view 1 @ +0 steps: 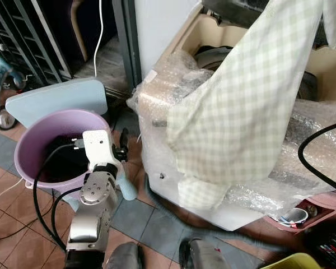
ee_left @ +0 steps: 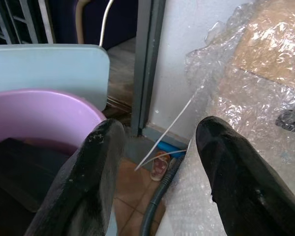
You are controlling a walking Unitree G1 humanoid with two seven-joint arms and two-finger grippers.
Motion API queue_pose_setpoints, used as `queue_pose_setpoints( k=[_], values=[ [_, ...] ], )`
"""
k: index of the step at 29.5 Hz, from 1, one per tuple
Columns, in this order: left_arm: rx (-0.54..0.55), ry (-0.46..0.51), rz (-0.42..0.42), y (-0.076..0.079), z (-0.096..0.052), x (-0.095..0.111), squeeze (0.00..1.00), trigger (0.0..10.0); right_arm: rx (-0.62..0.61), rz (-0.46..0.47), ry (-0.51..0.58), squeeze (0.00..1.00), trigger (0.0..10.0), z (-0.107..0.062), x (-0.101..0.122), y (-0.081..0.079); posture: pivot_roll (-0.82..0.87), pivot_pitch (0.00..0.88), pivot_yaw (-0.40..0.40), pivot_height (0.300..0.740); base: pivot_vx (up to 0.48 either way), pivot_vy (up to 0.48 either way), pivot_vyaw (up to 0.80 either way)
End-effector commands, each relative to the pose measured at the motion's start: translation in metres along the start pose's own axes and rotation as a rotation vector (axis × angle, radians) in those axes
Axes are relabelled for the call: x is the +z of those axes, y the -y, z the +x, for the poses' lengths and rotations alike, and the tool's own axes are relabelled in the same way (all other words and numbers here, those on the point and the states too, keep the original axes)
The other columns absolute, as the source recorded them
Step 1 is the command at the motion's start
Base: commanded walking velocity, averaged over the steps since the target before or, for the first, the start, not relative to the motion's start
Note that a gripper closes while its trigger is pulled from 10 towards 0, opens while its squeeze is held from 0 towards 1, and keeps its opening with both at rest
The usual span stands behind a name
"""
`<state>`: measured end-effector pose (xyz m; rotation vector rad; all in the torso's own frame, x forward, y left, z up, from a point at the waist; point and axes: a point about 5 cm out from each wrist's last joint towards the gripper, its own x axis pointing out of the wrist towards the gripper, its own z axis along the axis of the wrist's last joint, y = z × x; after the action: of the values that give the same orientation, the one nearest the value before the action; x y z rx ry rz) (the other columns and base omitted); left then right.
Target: Clothes washing
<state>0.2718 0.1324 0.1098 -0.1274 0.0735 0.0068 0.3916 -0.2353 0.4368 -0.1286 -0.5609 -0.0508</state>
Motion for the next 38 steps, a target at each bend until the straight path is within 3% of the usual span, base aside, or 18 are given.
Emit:
queue_pose_setpoints(
  k=[1,2,4,9,16,18,19,20,21,22,23,26,27,31,32,33,35,38],
  values=[
    [0.009,-0.01,0.005,0.0,-0.002,-0.002,0.0,10.0,0.021,-0.006,-0.022,0.0,10.0,0.0,-0.002,-0.001,0.03,0.097,-0.001,0.74,0.0,0.0,0.0],
    [0.01,-0.01,0.005,0.0,-0.002,-0.002,0.0,10.0,0.042,-0.007,-0.057,0.0,10.0,-0.001,-0.012,-0.005,0.03,0.097,-0.001,0.74,0.0,0.0,0.0],
    [0.011,-0.011,0.004,0.001,-0.002,-0.003,0.0,10.0,0.166,-0.029,-0.238,0.0,10.0,-0.013,-0.056,-0.023,0.03,0.098,-0.002,0.74,0.0,0.0,0.0],
    [0.008,-0.016,0.005,0.001,-0.002,-0.003,0.0,10.0,0.241,-0.037,-0.504,0.0,10.0,-0.045,-0.121,-0.032,0.03,0.099,0.004,0.74,0.0,0.0,0.0],
    [-0.013,-0.022,0.01,0.005,0.0,-0.005,0.0,10.0,0.315,-0.013,-0.661,0.0,10.0,-0.073,-0.16,-0.036,0.02,0.094,0.006,0.74,0.0,0.0,0.0],
    [-0.013,-0.022,0.01,0.005,0.001,-0.004,0.0,10.0,0.31,-0.018,-0.649,0.0,10.0,-0.074,-0.161,-0.033,0.02,0.092,0.002,0.74,0.0,0.0,0.0],
    [-0.01,-0.022,0.01,0.005,0.001,-0.005,0.0,10.0,0.323,-0.124,-0.577,1.0,10.0,-0.073,-0.157,-0.029,0.03,0.091,-0.002,0.74,0.0,0.0,0.0],
    [-0.007,-0.022,0.01,0.004,0.0,-0.005,0.0,10.0,0.337,-0.282,-0.494,1.0,10.0,-0.071,-0.151,-0.025,0.03,0.091,-0.002,0.74,0.0,0.0,0.0],
    [-0.007,-0.022,0.01,0.004,0.0,-0.005,0.0,10.0,0.337,-0.282,-0.494,1.0,10.0,-0.071,-0.151,-0.025,0.03,0.091,-0.002,0.74,0.0,0.0,0.0],
    [-0.001,-0.023,0.009,0.003,0.0,-0.005,0.0,10.0,0.342,-0.412,-0.378,1.0,10.0,-0.067,-0.139,-0.023,0.03,0.091,-0.003,0.74,0.0,0.0,0.0],
    [0.001,-0.024,0.009,0.003,-0.001,-0.005,0.0,10.0,0.345,-0.443,-0.338,1.0,10.0,-0.065,-0.135,-0.022,0.03,0.091,-0.003,0.74,0.0,0.0,0.0],
    [0.004,-0.03,0.011,0.001,-0.002,-0.007,0.0,10.0,0.511,-0.276,-0.289,1.0,10.0,-0.071,-0.129,-0.027,0.03,0.089,0.003,0.74,0.0,0.0,0.0],
    [0.001,-0.033,0.012,0.002,-0.002,-0.008,0.0,10.0,0.542,-0.271,-0.283,1.0,10.0,-0.075,-0.129,-0.025,0.02,0.089,0.007,0.74,0.0,0.0,0.0],
    [-0.012,-0.041,0.013,0.003,-0.002,-0.009,0.0,10.0,0.555,-0.231,-0.243,1.0,10.0,-0.08,-0.126,-0.019,0.01,0.089,0.013,0.74,0.0,0.0,0.0],
    [-0.012,-0.045,0.013,0.003,-0.002,-0.01,0.0,10.0,0.543,-0.174,-0.236,1.0,10.0,-0.08,-0.125,-0.018,0.0,0.091,0.014,0.74,0.0,0.0,0.0],
    [-0.005,-0.05,0.007,0.003,-0.002,-0.011,0.0,10.0,0.567,-0.079,-0.225,1.0,10.0,-0.083,-0.122,-0.022,0.0,0.09,0.015,0.74,0.0,0.0,0.0],
    [0.003,-0.055,0.002,0.002,-0.003,-0.012,0.0,10.0,0.624,-0.012,-0.211,1.0,10.0,-0.088,-0.121,-0.03,0.0,0.09,0.015,0.74,0.0,0.0,0.0],
    [0.011,-0.058,-0.003,0.001,-0.004,-0.012,0.0,10.0,0.838,0.027,-0.201,1.0,10.0,-0.11,-0.118,-0.053,0.0,0.095,0.015,0.74,0.0,0.0,0.0]
  ],
)
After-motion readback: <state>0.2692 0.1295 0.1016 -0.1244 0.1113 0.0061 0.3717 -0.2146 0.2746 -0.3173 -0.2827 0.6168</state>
